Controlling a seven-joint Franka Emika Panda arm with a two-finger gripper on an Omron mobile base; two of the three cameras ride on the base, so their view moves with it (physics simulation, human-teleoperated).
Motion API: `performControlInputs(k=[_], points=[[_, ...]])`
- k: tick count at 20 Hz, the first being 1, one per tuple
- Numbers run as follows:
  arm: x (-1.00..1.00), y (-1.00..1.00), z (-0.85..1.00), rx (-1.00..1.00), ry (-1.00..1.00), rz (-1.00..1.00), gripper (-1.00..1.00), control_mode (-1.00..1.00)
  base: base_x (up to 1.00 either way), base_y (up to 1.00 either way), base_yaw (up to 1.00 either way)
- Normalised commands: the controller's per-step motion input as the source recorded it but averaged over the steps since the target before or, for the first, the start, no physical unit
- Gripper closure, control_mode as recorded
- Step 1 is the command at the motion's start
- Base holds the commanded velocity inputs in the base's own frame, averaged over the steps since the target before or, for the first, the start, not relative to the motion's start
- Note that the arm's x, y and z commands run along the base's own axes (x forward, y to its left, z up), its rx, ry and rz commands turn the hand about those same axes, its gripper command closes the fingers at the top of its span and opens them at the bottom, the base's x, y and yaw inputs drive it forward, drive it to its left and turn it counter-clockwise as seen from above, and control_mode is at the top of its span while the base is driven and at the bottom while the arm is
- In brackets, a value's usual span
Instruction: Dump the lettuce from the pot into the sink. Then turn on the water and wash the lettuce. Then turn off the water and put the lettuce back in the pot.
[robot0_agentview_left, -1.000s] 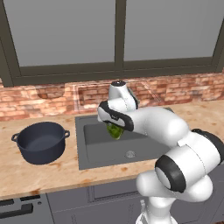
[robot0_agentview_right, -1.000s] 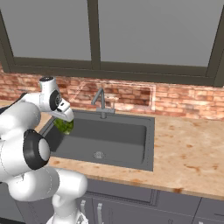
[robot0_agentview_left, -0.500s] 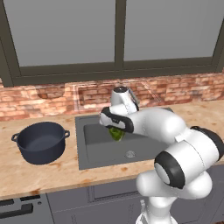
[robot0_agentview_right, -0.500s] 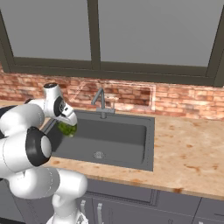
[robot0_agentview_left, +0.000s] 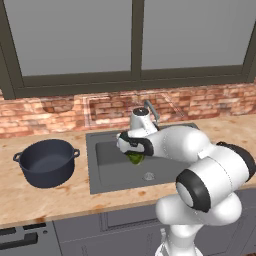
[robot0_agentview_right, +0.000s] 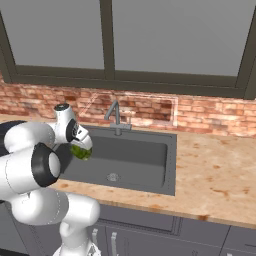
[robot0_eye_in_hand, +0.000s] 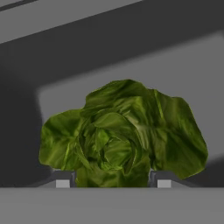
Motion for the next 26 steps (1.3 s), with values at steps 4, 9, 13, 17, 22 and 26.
performControlInputs(k=[4,9,13,17,22,26], points=[[0.14,-0.27,-0.28,0.0,-0.01,0.0,1.0,-1.0,0.0,0.0,0.0],[0.29,-0.25,-0.29,0.0,0.0,0.01,1.0,-1.0,0.0,0.0,0.0],[0.24,-0.14,-0.31,0.0,0.0,0.0,1.0,-1.0,0.0,0.0,0.0],[0.28,-0.25,-0.07,0.0,0.0,0.03,1.0,-1.0,0.0,0.0,0.0],[0.27,-0.27,-0.06,0.0,0.0,0.04,1.0,-1.0,0.0,0.0,0.0],[0.23,-0.19,-0.2,0.0,0.0,0.03,1.0,-1.0,0.0,0.0,0.0]])
